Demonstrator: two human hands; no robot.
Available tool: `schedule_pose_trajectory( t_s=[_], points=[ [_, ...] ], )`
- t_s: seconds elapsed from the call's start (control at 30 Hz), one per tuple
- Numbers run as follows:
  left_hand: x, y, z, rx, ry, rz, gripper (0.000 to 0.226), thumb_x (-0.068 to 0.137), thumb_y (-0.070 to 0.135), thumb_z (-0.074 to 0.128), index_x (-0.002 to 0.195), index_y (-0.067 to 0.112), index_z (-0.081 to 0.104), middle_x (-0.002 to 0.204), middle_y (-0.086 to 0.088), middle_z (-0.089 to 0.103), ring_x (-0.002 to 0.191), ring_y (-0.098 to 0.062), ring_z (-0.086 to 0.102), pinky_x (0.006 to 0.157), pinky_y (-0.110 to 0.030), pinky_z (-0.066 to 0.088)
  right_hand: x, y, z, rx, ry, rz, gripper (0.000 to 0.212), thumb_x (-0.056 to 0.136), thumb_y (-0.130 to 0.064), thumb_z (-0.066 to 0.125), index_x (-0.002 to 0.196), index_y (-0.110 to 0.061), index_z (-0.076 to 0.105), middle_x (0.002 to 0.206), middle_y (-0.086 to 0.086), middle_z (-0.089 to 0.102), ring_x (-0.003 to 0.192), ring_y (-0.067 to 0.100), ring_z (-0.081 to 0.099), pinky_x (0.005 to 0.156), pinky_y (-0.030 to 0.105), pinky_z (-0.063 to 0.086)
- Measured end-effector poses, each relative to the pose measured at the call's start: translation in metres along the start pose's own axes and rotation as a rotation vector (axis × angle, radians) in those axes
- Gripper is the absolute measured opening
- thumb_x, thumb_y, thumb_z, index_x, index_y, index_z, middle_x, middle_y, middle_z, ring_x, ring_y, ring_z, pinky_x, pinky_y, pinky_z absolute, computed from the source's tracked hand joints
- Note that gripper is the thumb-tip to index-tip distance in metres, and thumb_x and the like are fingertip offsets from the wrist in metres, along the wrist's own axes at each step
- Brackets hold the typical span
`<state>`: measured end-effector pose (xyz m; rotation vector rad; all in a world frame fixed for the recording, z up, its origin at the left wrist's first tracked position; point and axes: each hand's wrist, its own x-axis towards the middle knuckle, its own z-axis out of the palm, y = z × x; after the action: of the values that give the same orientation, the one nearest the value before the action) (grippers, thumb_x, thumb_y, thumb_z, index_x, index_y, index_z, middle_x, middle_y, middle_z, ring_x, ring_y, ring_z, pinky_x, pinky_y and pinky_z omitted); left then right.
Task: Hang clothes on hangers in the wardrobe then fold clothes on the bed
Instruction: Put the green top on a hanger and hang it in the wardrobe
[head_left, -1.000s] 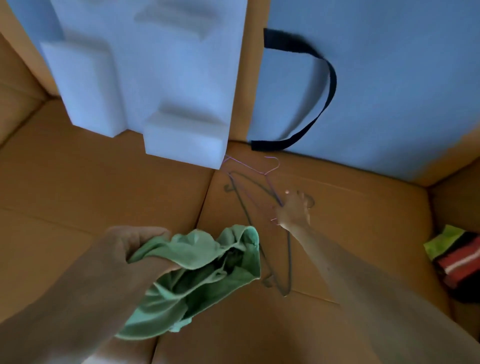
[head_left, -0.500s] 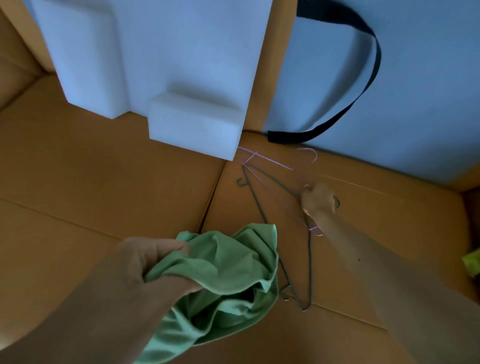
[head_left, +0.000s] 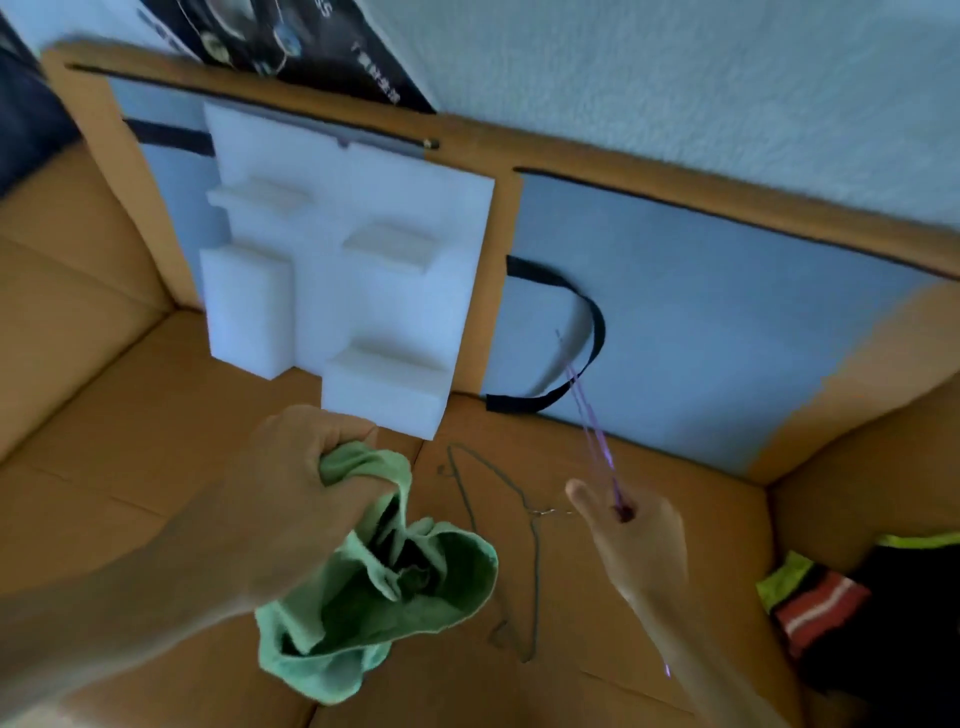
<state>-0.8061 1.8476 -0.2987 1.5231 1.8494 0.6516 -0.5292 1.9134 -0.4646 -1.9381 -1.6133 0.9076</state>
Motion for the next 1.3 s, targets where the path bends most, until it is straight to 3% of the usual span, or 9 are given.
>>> schedule_pose_trajectory(
  t_s=[0.13, 0.23, 0.3, 0.4, 0.57, 0.7, 0.9, 1.07, 1.3],
  points=[
    [-0.017, 0.071, -0.065, 0.199, 0.121, 0.14, 0.042, 0.073, 0.048, 0.048, 0.06, 0.009, 0.05, 0.056, -0.012, 0.048, 0.05, -0.02, 0.044, 0.054, -0.033, 0.044, -0.03, -0.079, -0.098, -0.094, 0.129, -0.223, 0.064, 0.095, -0.063, 0.037, 0.048, -0.021, 0.027, 0.039, -0.005, 0.027, 0.037, 0.009, 0.029, 0.044, 0.026, 0.016],
    [-0.025, 0.119, -0.102, 0.355, 0.139, 0.229, 0.042, 0.076, 0.058, 0.035, 0.057, 0.021, 0.042, 0.052, -0.001, 0.041, 0.052, -0.018, 0.043, 0.053, -0.038, 0.039, -0.048, -0.116, -0.16, -0.108, 0.195, -0.464, 0.054, 0.101, -0.055, 0.031, 0.054, -0.028, 0.031, 0.04, -0.004, 0.024, 0.037, 0.005, 0.03, 0.041, 0.028, 0.019],
    [-0.034, 0.155, -0.129, 0.46, 0.194, 0.281, 0.043, 0.08, 0.059, 0.032, 0.055, 0.024, 0.035, 0.051, 0.001, 0.036, 0.051, -0.016, 0.039, 0.053, -0.033, 0.03, -0.066, -0.14, -0.213, -0.106, 0.195, -0.576, 0.04, 0.103, -0.05, 0.03, 0.079, -0.031, 0.055, 0.041, -0.007, 0.032, 0.038, 0.005, 0.037, 0.04, 0.029, 0.029],
    [-0.049, 0.211, -0.165, 0.566, 0.292, 0.327, 0.054, 0.078, 0.067, 0.021, 0.058, 0.02, 0.037, 0.054, 0.002, 0.04, 0.052, -0.019, 0.043, 0.056, -0.034, 0.036, -0.087, -0.175, -0.293, -0.048, 0.194, -0.7, 0.017, 0.103, -0.031, 0.042, 0.113, -0.032, 0.055, 0.052, -0.003, 0.05, 0.039, 0.011, 0.044, 0.042, 0.034, 0.039],
    [-0.058, 0.287, -0.199, 0.809, 0.432, 0.275, 0.057, 0.085, 0.073, 0.027, 0.07, 0.022, 0.047, 0.072, 0.0, 0.051, 0.073, -0.027, 0.057, 0.069, -0.037, 0.047, -0.123, -0.235, -0.378, -0.026, 0.314, -0.815, 0.015, 0.096, -0.039, 0.055, 0.083, -0.039, 0.062, 0.055, 0.007, 0.057, 0.062, 0.018, 0.055, 0.057, 0.019, 0.04],
    [-0.063, 0.33, -0.216, 0.852, 0.486, 0.264, 0.054, 0.09, 0.069, 0.042, 0.071, 0.018, 0.048, 0.074, -0.003, 0.052, 0.073, -0.028, 0.055, 0.07, -0.036, 0.046, -0.144, -0.249, -0.425, 0.082, 0.207, -0.79, 0.049, 0.088, -0.076, 0.042, 0.086, -0.033, 0.066, 0.077, 0.004, 0.066, 0.069, 0.026, 0.062, 0.064, 0.039, 0.046],
    [-0.073, 0.374, -0.226, 0.845, 0.539, 0.29, 0.055, 0.09, 0.069, 0.046, 0.065, 0.02, 0.041, 0.07, 0.0, 0.045, 0.074, -0.026, 0.052, 0.07, -0.034, 0.041, -0.181, -0.279, -0.465, 0.17, 0.098, -0.895, 0.027, 0.081, -0.048, 0.055, 0.087, -0.027, 0.069, 0.069, 0.013, 0.062, 0.064, 0.036, 0.052, 0.058, 0.034, 0.038],
    [-0.086, 0.401, -0.229, 0.849, 0.551, 0.32, 0.056, 0.088, 0.07, 0.046, 0.063, 0.021, 0.039, 0.069, 0.001, 0.046, 0.07, -0.023, 0.048, 0.068, -0.034, 0.035, -0.184, -0.298, -0.457, 0.092, 0.198, -0.97, 0.018, 0.096, -0.023, 0.059, 0.078, -0.021, 0.063, 0.054, 0.006, 0.044, 0.047, 0.014, 0.035, 0.052, 0.031, 0.034],
    [-0.102, 0.436, -0.219, 0.897, 0.625, 0.439, 0.059, 0.084, 0.074, 0.048, 0.063, 0.02, 0.04, 0.068, 0.001, 0.048, 0.063, -0.021, 0.047, 0.063, -0.033, 0.031, -0.188, -0.335, -0.424, 0.128, 0.098, -1.016, 0.021, 0.097, -0.024, 0.057, 0.077, -0.025, 0.059, 0.05, -0.003, 0.038, 0.046, 0.009, 0.033, 0.049, 0.03, 0.03]
  ],
)
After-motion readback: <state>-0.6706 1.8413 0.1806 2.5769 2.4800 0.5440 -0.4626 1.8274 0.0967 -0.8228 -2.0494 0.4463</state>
